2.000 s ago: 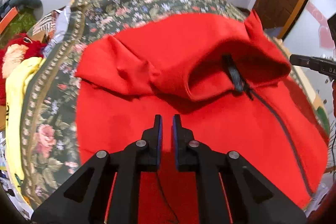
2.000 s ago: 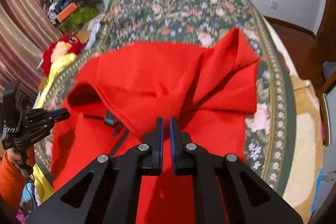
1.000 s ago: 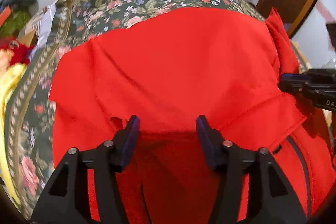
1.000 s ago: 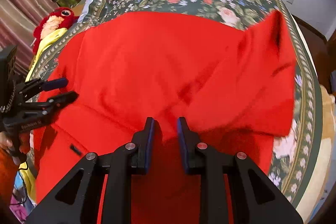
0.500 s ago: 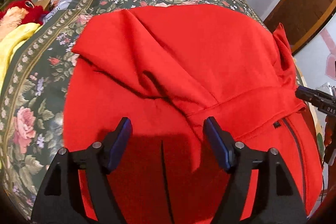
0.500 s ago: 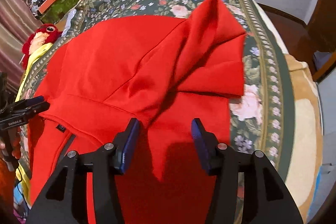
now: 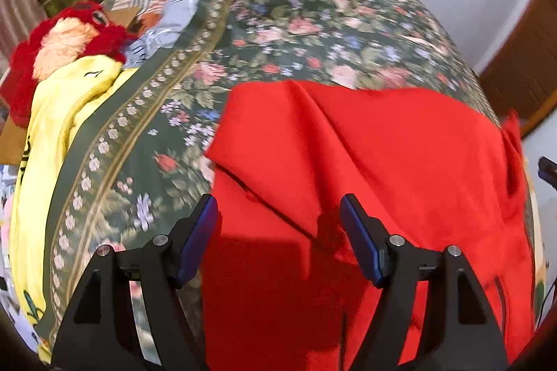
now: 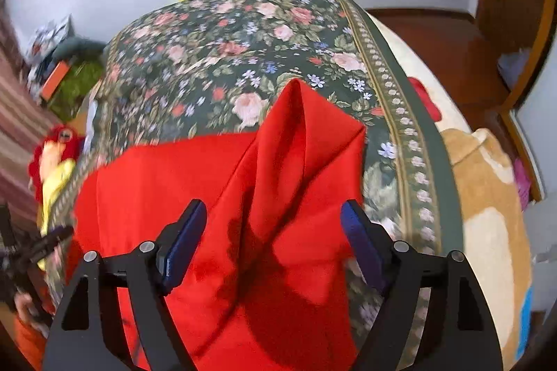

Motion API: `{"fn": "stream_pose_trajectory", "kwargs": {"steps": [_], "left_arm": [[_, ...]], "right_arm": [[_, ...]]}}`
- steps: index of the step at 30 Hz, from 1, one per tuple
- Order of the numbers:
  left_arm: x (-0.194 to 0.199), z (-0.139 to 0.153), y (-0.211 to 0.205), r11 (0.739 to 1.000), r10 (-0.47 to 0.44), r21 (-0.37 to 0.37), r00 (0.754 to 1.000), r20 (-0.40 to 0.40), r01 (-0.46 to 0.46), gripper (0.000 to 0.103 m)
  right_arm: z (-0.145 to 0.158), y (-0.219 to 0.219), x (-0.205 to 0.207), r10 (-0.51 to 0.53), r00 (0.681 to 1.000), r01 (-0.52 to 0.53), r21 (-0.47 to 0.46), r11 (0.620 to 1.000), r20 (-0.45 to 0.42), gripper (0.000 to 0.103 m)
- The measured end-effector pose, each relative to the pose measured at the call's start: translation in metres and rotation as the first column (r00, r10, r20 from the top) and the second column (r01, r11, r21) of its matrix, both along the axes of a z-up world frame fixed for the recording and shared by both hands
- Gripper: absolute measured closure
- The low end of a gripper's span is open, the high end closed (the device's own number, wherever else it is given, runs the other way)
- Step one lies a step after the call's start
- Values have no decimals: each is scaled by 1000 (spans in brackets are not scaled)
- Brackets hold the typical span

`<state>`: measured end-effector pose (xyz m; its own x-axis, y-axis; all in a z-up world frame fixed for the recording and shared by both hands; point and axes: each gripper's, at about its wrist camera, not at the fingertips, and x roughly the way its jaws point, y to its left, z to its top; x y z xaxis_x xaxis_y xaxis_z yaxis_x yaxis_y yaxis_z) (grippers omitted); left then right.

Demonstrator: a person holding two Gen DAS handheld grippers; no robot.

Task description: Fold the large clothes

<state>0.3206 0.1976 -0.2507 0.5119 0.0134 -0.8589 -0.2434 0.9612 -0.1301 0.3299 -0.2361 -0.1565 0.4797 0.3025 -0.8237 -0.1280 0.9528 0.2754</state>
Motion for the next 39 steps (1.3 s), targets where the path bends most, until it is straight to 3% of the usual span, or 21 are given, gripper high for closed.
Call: {"fn": "stream_pose_trajectory", "kwargs": {"steps": [4, 8, 13, 16, 23, 27, 33, 39], "left_arm": [[17, -15, 6, 999, 30, -16, 999, -34, -31, 31], [34, -39, 2, 999, 32, 15, 995, -89, -31, 31], [29, -49, -6, 994, 24, 107, 998, -58, -18, 14], [28, -52, -1, 996, 27, 91, 999, -44, -23, 12], [27, -54, -1, 995, 34, 95, 999, -31, -31, 10], [30, -55, 0, 995, 49, 94, 998, -36, -46, 9], [32, -54, 0, 993, 70, 97, 996, -56, -65, 9], [25, -45, -8, 995, 71, 77, 992, -108, -63, 10]], "right_arm": [[-20, 7, 22, -32, 998, 35, 34, 999, -60, 26], [-43, 16, 37, -37, 996, 32, -49, 998, -86, 26], [-50, -3, 38, -61, 998, 59, -101, 993, -22, 27], [-49, -28, 43, -157, 988, 156, -157, 975, 8, 26], [-54, -99, 38, -333, 941, 333, 0, 943, -57, 25], [-41, -109, 21, -400, 917, 400, -23, 916, 5, 25], [-39, -137, 9, -457, 890, 455, -72, 887, -5, 25], [-25, -147, -14, -395, 918, 395, -19, 919, -33, 24]]}}
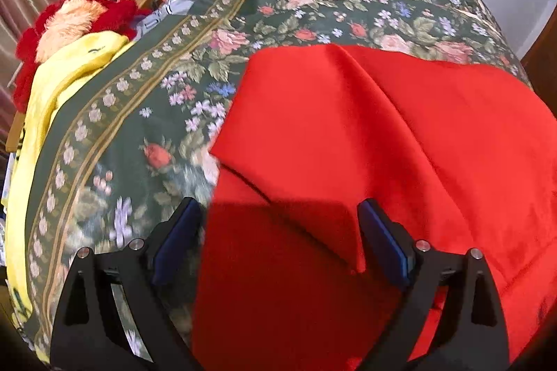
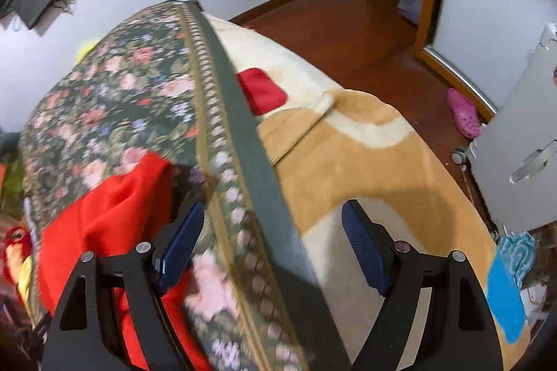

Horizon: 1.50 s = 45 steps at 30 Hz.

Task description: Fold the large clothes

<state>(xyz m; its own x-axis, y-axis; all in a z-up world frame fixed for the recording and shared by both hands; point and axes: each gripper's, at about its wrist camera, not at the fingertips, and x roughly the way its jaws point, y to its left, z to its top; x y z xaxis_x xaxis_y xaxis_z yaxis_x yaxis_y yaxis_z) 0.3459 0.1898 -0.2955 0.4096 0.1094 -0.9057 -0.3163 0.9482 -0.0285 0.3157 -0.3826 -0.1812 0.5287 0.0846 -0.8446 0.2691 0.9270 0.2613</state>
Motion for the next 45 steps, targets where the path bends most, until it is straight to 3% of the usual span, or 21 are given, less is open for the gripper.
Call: {"fn": "stream_pose_trajectory", "kwargs": {"steps": [7, 10, 13, 17, 22, 26, 31, 38, 45], "left_arm": [[-16, 33, -42, 993, -111, -41, 992, 56, 114, 10], [-20, 44, -62, 977, -175, -109, 981, 87, 184, 10], [-24, 46, -82, 960, -232, -139, 969, 90, 242, 10], [-27, 28, -108, 950, -307, -53, 952, 16, 307, 9], [-39, 22, -90, 964, -226, -139, 974, 28, 228, 1], [-57, 19, -72, 961, -160, -222, 987, 28, 162, 1], [-80, 23, -57, 960, -124, -252, 992, 22, 125, 1], [-114, 46, -33, 981, -74, -176, 996, 52, 82, 1], [-153, 54, -8, 985, -23, -167, 998, 67, 34, 1]], "right_arm": [[24, 46, -1, 155, 987, -158, 71, 985, 47, 23], [22, 85, -5, 261, 965, -263, 92, 960, 36, 23], [18, 128, -17, 397, 918, -397, 67, 915, 20, 23], [11, 163, -37, 503, 864, -503, -4, 864, 15, 22], [-17, 183, -48, 600, 793, -607, -44, 794, -109, 21], [-19, 174, -53, 581, 805, -588, -28, 809, -119, 20], [-7, 163, -66, 557, 823, -560, 3, 828, -112, 20], [17, 145, -102, 517, 855, -517, 3, 856, -52, 20], [15, 118, -135, 459, 887, -458, 31, 888, -50, 20]]}}
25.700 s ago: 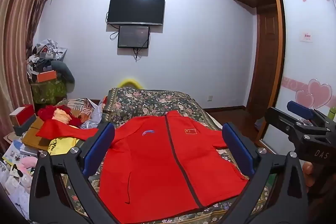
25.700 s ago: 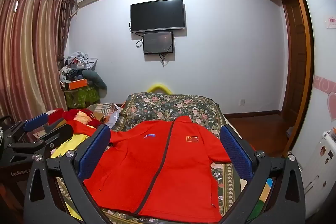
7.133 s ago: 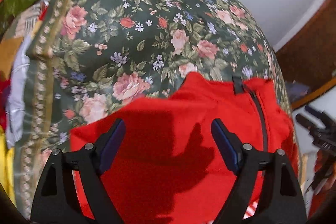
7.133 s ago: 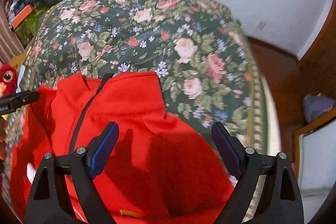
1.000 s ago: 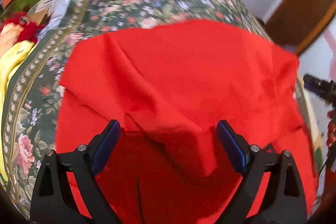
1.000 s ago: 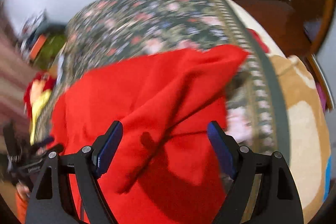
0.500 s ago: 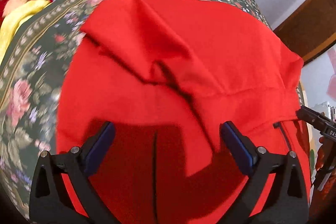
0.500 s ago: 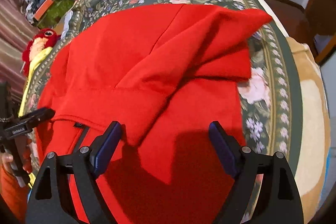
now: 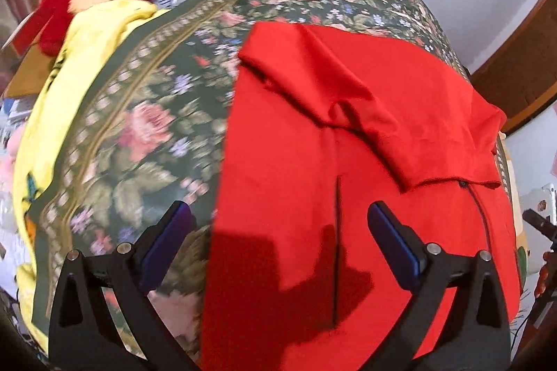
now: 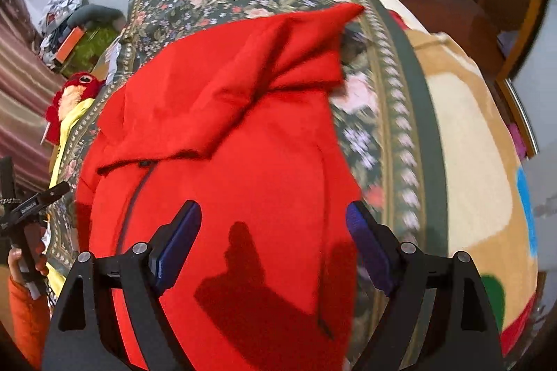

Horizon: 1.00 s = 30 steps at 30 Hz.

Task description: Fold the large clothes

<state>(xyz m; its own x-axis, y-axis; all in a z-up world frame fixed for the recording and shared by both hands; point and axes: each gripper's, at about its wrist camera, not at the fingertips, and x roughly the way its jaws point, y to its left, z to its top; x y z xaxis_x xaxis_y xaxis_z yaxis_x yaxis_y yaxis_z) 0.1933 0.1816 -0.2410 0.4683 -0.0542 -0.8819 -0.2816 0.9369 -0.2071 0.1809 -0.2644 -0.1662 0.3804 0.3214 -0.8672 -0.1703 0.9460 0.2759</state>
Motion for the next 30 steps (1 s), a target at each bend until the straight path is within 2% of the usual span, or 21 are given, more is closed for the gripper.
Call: {"fn": "stream_pose_trajectory", "kwargs": {"steps": [6, 11, 15, 20, 24, 25, 27, 28, 29, 30], "left_arm": [[-32, -18, 13, 998, 40, -46, 998, -58, -42, 1], [-58, -46, 21, 990, 52, -122, 991, -125, -67, 1], [-76, -71, 21, 980, 57, -178, 982, -179, -89, 1], [-85, -82, -2, 990, -26, -141, 982, -189, -1, 1], [-84, -82, -8, 989, -26, -146, 985, -168, 2, 2], [-84, -82, -7, 987, -22, -163, 988, -155, -4, 5], [-82, -79, -5, 987, -21, -159, 990, -143, -2, 32], [-80, -77, -4, 990, -19, -139, 989, -147, -2, 41], [-78, -77, -2, 991, -17, -135, 988, -153, -4, 58], [-76, -76, 0, 989, -9, -144, 988, -151, -13, 67]], "right_arm": [[-14, -17, -15, -39, 997, 40, 12, 999, -59, 20], [-28, -29, -24, -48, 991, 51, 21, 998, -125, 20], [-32, -32, -27, -51, 990, 57, 40, 998, -129, 20], [-39, -30, -23, -46, 989, 59, 89, 994, -140, 7], [-43, -23, -18, -29, 990, 49, 138, 989, -141, 6], [-43, -20, -17, -18, 991, 38, 146, 989, -135, 6], [-42, -15, -18, -3, 993, 22, 154, 988, -122, 8], [-42, -13, -18, -5, 993, 23, 155, 988, -116, 9], [-42, -11, -17, -7, 994, 25, 157, 987, -112, 10], [-42, -10, -17, -6, 994, 23, 161, 987, -105, 15]]}}
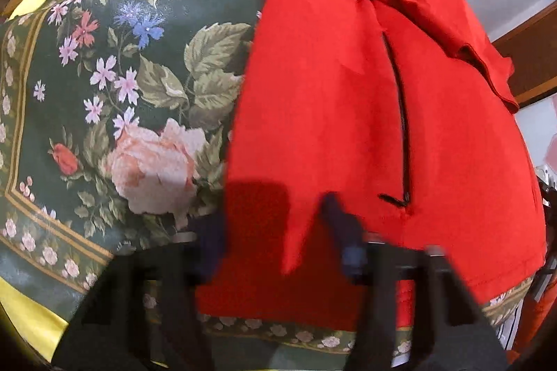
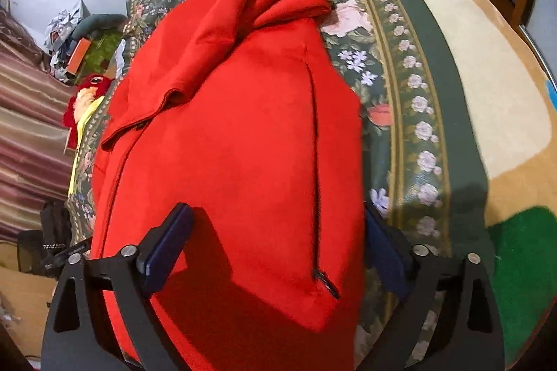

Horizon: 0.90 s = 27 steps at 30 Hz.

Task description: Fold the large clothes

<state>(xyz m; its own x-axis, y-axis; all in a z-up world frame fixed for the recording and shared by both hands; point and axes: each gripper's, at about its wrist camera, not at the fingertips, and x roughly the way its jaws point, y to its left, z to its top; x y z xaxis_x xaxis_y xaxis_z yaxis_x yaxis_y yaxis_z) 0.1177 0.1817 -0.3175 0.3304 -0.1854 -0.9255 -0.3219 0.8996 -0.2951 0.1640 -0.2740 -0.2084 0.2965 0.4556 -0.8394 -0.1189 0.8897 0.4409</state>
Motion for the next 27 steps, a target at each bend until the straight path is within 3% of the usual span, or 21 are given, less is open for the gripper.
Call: {"fn": "stream_pose_trajectory", "kwargs": {"steps": [1, 3, 5, 7, 9, 13, 18, 27], "left_arm": [[1, 0, 2, 1000, 12, -14, 1000, 5, -12, 70], [2, 3, 2, 999, 16, -39, 1000, 12, -16, 88], [5, 9, 0, 999, 3, -48, 1000, 28, -1, 91], [7, 15, -10, 999, -24, -34, 998, 50, 25, 91], [15, 23, -20, 999, -36, -33, 997, 70, 38, 93], [21, 45, -24, 998, -42, -30, 991, 129, 46, 97], [35, 87, -17, 999, -42, 16, 972, 229, 39, 99], [59, 135, 8, 996, -57, 88, 934, 352, 28, 101]], "right_arm": [[0, 1, 1, -3, 1000, 3, 5, 1000, 6, 22], [2, 2, 3, -9, 1000, 9, 17, 1000, 9, 34], [4, 0, 3, 1, 1000, -1, 36, 999, 13, 52], [7, -1, 4, 8, 1000, -9, 79, 997, 10, 79], [6, -2, 6, 10, 1000, -8, 148, 989, -18, 89], [10, 1, 8, 16, 1000, -10, 203, 979, -26, 90], [33, 8, 13, 19, 999, -29, 237, 971, 46, 90], [67, 21, 36, 17, 989, -56, 267, 962, 144, 91]]}}
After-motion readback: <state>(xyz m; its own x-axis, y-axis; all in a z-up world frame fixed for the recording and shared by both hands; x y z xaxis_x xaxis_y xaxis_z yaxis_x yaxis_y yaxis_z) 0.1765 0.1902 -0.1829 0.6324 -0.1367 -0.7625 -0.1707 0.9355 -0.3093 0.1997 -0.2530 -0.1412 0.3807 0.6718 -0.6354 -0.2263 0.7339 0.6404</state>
